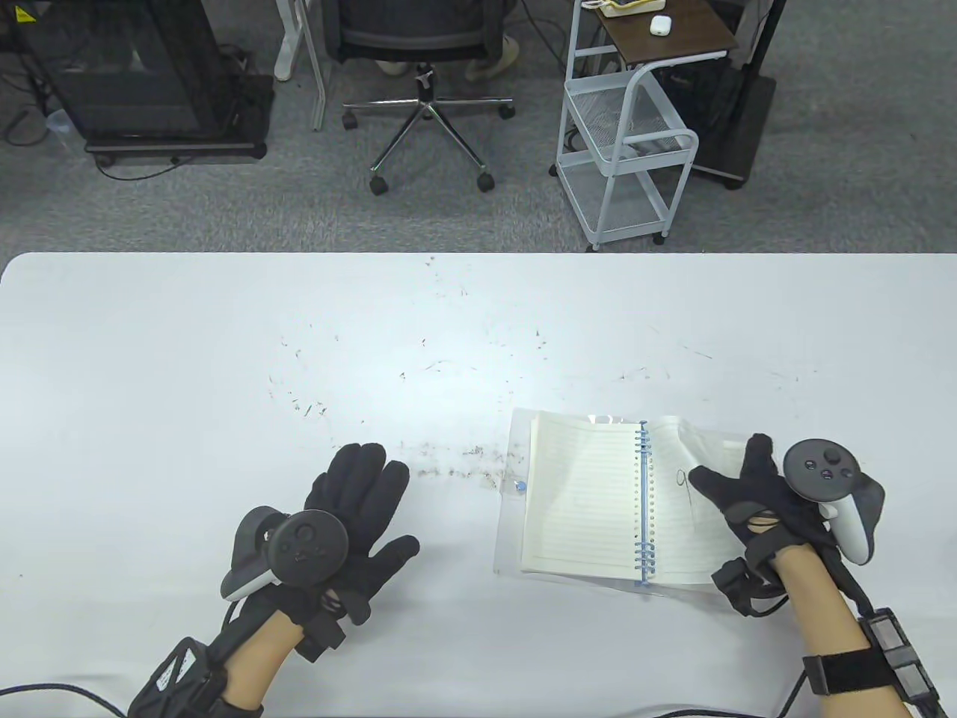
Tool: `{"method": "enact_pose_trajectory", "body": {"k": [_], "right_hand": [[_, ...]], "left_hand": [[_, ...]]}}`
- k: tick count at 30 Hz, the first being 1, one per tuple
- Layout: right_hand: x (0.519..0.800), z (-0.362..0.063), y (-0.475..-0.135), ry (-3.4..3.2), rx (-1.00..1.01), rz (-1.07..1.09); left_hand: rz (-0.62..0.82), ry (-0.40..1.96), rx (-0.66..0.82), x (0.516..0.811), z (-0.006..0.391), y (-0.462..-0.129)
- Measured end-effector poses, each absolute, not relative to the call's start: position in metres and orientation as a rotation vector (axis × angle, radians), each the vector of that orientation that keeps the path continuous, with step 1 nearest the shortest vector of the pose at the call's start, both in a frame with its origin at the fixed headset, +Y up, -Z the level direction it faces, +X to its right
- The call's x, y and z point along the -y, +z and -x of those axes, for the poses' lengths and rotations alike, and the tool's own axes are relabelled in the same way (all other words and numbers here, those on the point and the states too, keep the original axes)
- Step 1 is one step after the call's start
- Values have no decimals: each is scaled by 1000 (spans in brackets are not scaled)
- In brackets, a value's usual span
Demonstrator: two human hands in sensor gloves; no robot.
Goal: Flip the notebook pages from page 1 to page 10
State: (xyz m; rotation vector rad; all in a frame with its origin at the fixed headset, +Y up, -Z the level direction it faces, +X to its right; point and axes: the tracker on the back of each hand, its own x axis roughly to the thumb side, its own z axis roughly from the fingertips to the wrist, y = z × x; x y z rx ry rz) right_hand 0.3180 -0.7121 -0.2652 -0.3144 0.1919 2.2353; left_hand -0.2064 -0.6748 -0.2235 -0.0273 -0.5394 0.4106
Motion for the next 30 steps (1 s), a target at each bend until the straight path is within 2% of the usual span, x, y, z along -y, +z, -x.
{"method": "enact_pose_trajectory", "body": {"k": [8, 13, 20, 30], "right_hand": [[697, -339, -256, 2125, -101, 377], [698, -331, -261, 2053, -104, 278], [687, -301, -269, 2087, -105, 137], [679, -232, -293, 2196, -152, -5]], "left_hand": [[17, 418, 539, 674, 208, -223], [14, 418, 542, 673, 208, -223], [13, 424, 534, 673, 210, -224], [-3, 430, 539, 670, 212, -223]]}}
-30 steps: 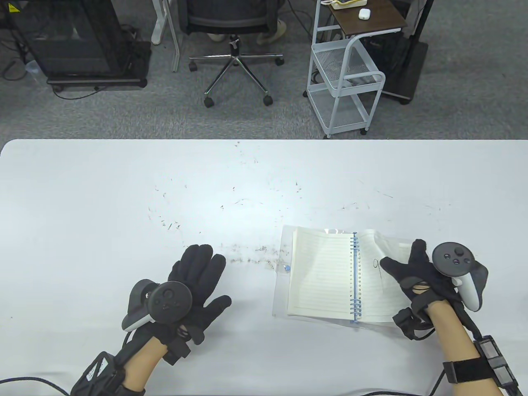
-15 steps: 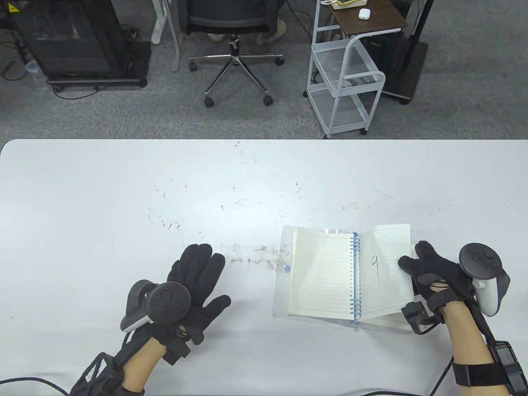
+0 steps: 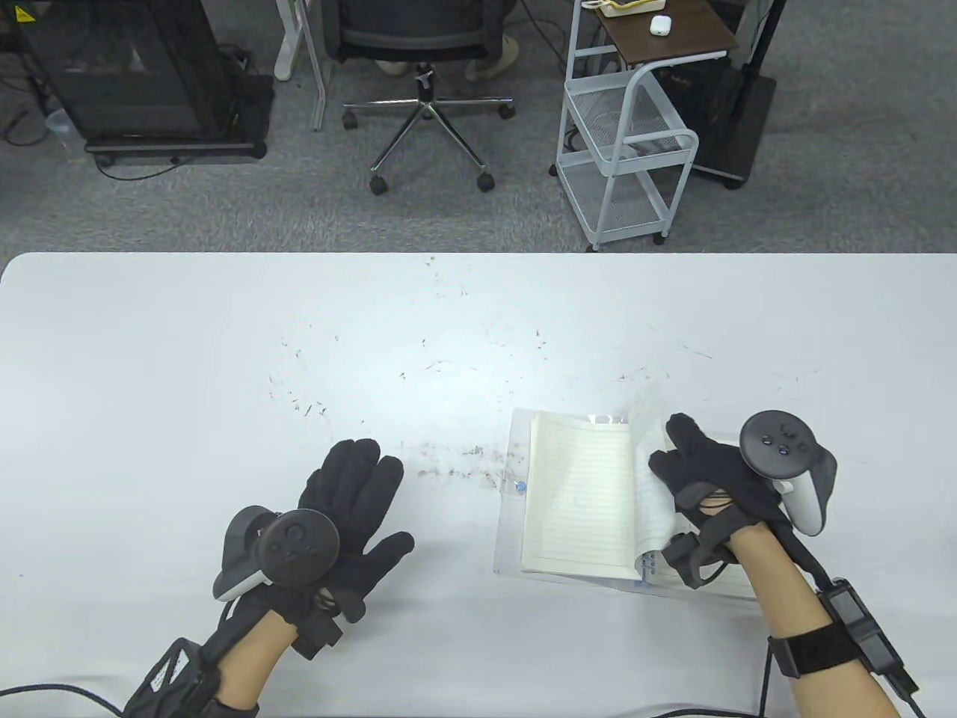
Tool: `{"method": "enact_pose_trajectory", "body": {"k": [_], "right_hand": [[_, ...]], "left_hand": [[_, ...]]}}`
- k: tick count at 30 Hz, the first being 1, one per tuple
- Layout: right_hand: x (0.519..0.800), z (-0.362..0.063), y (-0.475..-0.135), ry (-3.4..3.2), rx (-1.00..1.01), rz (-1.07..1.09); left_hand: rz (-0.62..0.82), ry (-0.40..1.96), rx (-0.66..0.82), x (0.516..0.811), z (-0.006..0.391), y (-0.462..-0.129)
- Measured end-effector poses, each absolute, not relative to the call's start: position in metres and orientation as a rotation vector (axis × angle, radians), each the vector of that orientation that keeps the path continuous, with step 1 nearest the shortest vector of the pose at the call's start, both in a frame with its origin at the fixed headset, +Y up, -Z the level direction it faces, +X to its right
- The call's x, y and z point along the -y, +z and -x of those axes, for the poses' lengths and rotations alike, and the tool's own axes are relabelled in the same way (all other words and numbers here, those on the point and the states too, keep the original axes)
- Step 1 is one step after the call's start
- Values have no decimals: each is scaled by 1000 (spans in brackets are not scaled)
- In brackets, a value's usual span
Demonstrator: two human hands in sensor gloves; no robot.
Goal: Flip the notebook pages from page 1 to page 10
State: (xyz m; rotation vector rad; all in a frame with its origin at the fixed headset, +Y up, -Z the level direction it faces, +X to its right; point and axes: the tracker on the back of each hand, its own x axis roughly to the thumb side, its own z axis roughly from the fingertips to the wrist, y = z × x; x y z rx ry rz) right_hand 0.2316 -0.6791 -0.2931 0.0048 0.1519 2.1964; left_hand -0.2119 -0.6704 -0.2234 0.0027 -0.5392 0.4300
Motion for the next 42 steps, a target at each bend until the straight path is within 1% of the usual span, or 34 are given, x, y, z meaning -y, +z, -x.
{"method": "enact_pose_trajectory", "body": {"k": [5, 11, 15, 23, 36, 38, 42], "right_hand": [[690, -195, -306, 2323, -195, -54], [717, -160, -315, 2472, -253, -106], [733, -146, -318, 2521, -296, -116], [748, -137, -317, 2564, -336, -164], [747, -143, -316, 2478, -373, -175], [740, -149, -313, 2433, -349, -153], [707, -176, -307, 2420, -192, -159]], "left_hand": [[1, 427, 549, 671, 211, -223], [8, 427, 554, 671, 210, -222], [8, 427, 556, 671, 210, -222], [4, 431, 553, 670, 210, -222], [7, 428, 536, 669, 211, -223], [2, 430, 535, 668, 211, -223], [-5, 432, 532, 667, 213, -223]]}}
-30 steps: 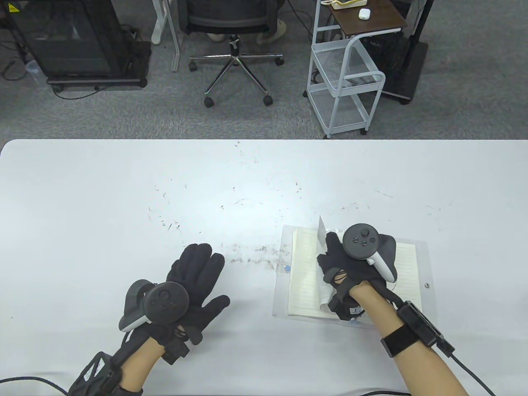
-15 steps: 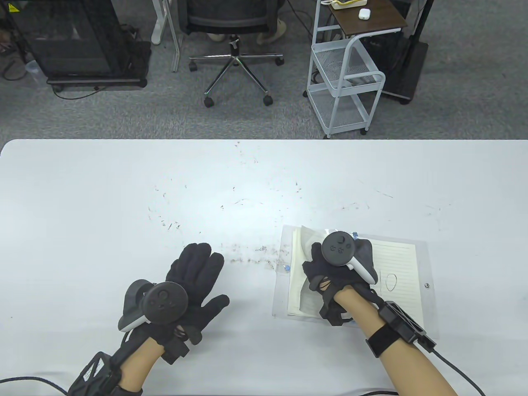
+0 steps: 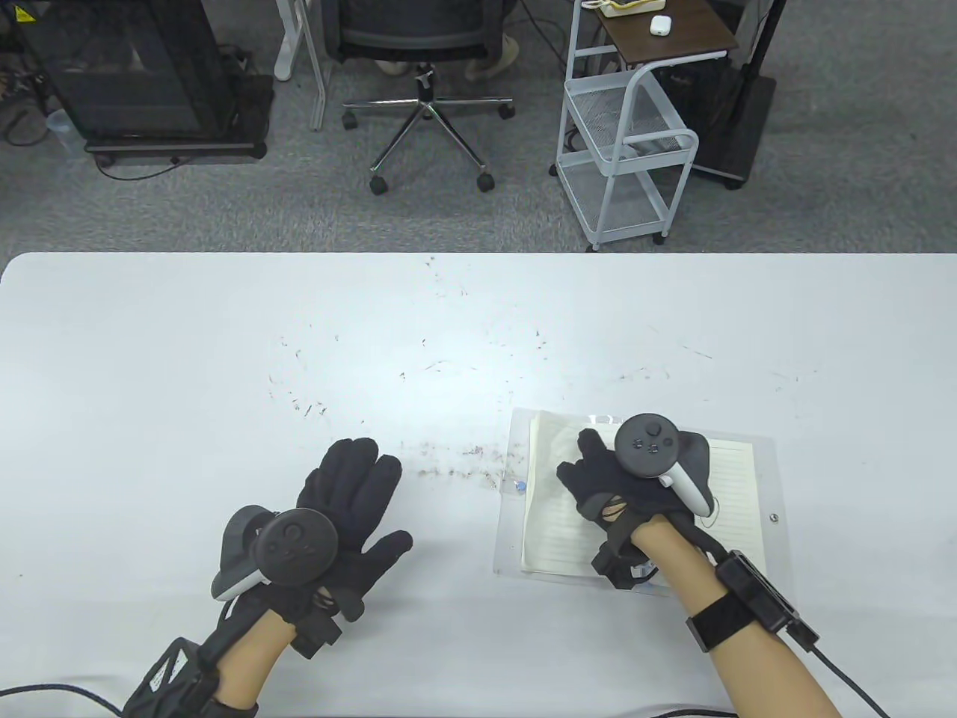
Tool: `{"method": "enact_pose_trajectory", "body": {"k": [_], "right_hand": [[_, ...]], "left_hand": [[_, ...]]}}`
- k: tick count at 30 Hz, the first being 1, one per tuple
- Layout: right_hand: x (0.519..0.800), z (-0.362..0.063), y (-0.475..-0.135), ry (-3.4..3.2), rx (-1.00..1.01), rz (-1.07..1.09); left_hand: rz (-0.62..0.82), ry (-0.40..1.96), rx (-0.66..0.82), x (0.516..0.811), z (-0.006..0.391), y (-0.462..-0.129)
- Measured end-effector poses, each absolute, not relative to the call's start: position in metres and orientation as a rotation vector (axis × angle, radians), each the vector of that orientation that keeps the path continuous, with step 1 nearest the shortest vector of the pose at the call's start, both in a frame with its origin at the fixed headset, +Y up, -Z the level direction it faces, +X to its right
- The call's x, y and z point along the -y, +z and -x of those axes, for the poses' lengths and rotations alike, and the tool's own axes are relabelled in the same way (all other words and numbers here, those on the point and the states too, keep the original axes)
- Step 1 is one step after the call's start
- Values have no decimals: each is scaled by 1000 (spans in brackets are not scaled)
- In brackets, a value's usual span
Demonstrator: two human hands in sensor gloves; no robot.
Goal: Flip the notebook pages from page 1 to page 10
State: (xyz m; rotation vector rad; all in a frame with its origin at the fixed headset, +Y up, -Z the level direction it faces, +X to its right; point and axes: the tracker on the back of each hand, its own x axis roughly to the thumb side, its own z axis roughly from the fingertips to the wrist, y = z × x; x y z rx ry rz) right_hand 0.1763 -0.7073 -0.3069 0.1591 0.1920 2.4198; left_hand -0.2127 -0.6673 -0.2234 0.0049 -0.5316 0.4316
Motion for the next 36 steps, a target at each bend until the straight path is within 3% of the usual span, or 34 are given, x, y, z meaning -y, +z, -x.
{"method": "enact_pose_trajectory", "body": {"k": [8, 17, 26, 36], "right_hand": [[662, -253, -277, 2532, 126, -86], [665, -324, -254, 2713, 305, 28], [684, -347, -250, 2856, 271, 67], [697, -342, -249, 2933, 18, -23]], "left_hand": [[-6, 430, 516, 667, 214, -224], [2, 429, 483, 668, 217, -227], [-2, 433, 469, 667, 218, -227], [-15, 425, 481, 664, 216, -225]]}}
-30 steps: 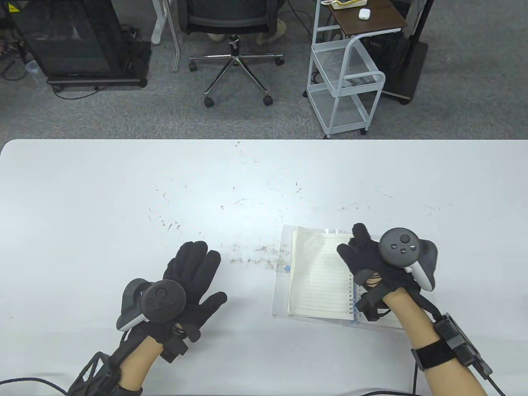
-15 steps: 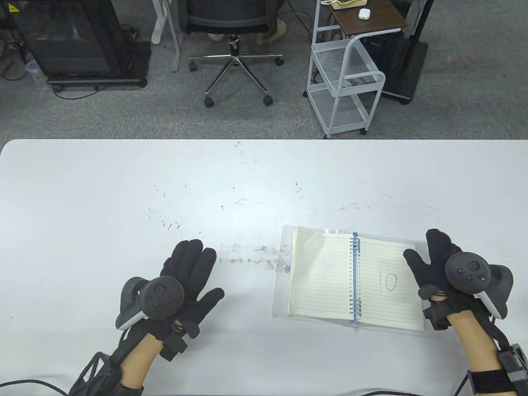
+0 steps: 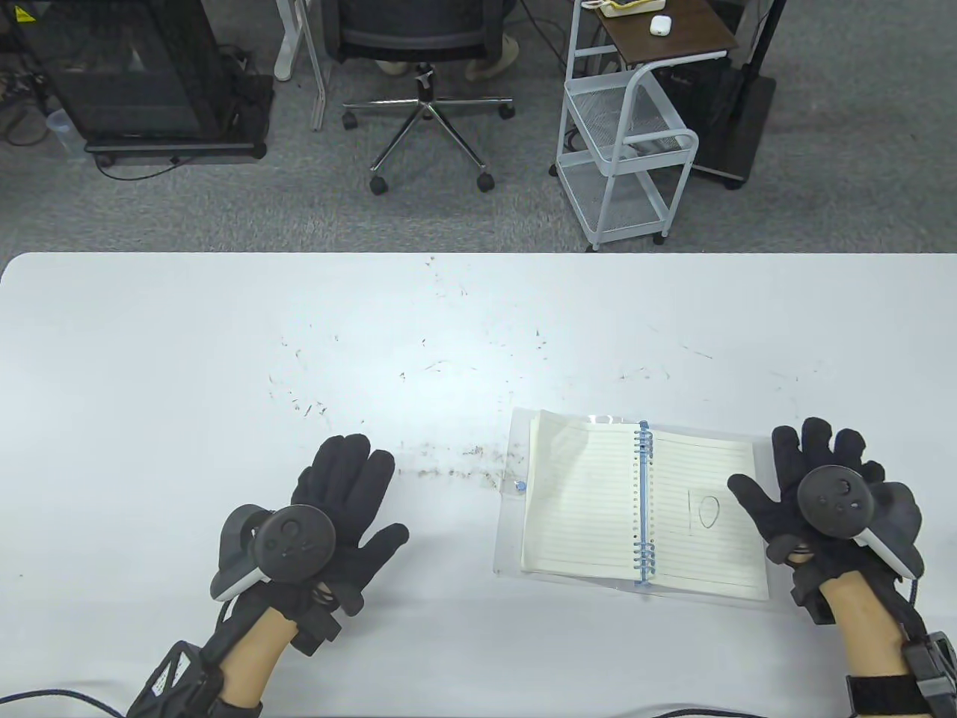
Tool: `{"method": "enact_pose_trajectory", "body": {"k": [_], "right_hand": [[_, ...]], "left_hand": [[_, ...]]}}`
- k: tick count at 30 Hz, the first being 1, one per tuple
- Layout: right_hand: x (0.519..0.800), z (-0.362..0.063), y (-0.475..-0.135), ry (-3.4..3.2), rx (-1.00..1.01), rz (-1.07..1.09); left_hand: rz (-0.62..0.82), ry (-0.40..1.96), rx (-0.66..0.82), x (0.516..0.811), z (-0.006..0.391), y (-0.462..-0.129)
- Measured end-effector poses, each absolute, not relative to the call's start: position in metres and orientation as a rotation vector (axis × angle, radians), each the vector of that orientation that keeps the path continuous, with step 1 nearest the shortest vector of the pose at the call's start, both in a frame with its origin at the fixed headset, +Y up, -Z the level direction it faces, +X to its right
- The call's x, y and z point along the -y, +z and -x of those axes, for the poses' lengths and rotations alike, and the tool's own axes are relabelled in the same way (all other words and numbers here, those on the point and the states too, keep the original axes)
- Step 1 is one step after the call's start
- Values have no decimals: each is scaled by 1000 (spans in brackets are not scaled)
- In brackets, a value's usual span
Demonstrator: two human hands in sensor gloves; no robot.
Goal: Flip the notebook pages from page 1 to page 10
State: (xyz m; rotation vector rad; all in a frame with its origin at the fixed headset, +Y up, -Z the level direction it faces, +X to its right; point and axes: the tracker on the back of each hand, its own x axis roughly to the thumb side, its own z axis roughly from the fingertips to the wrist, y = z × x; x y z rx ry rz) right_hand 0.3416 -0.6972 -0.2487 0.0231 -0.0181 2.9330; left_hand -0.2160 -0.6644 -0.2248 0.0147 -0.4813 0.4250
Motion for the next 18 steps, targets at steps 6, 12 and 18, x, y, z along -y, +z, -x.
{"method": "enact_pose_trajectory", "body": {"k": [6, 12, 18], "right_hand": [[700, -337, -248, 2948, -35, -32], [699, -339, -246, 2936, -23, -26], [700, -340, -246, 2923, -17, -29]], "left_hand": [[-24, 430, 474, 664, 217, -225], [-35, 432, 466, 664, 218, -225], [-35, 432, 458, 664, 218, -225]]}}
